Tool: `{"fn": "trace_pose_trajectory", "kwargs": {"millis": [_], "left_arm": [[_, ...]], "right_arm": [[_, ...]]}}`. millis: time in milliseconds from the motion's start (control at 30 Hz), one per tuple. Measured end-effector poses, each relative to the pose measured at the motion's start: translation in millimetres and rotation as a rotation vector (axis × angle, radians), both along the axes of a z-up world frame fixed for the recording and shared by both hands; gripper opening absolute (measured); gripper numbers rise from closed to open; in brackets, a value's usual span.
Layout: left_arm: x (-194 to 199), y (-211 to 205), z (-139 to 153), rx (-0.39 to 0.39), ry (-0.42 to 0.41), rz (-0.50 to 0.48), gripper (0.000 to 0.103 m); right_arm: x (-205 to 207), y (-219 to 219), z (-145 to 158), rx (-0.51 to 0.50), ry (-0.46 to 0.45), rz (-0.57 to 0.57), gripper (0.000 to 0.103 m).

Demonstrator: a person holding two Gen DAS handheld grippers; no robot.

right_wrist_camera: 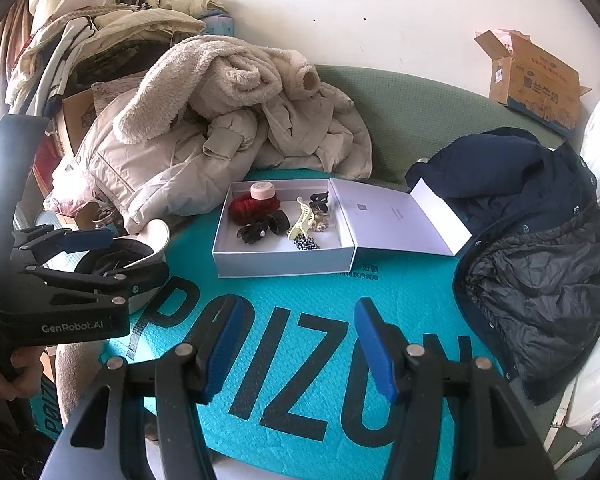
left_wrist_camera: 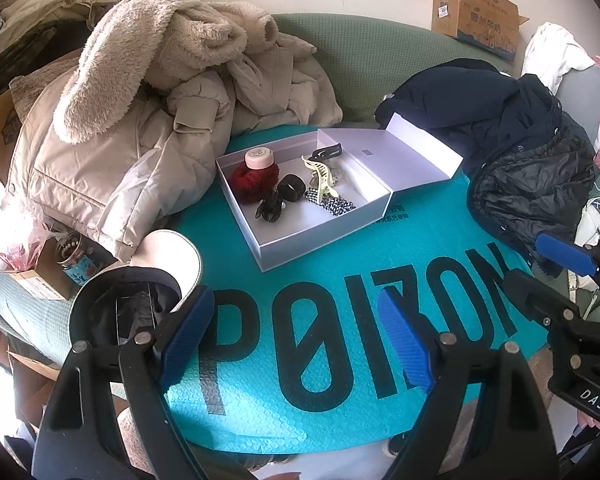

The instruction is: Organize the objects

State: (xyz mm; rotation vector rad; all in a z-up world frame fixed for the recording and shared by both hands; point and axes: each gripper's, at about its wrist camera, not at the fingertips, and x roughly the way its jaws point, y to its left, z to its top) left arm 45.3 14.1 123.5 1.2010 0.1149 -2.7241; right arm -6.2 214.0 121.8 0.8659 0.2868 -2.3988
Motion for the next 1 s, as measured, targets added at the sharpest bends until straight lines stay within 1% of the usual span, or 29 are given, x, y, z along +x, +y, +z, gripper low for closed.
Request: {"fn": "trace_pose_trajectory", "kwargs": {"millis": [367,733,1000], "left_arm": [[0,2,-2,-0.009,-0.010,-0.004,0.083],[-1,4,-2,-0.019,-0.019,-0.006,0.083],[-7,7,-13,-0.025,-0.048,0.001,0.083]], "right_arm": [[-4,2,-8,0.002,-0.028,0.000,0.058],[-5,5,-9,-0.004,-0.032,-0.010,0.058],[-9,11,-18,-0.008,-0.053,-0.017,0.058]]}}
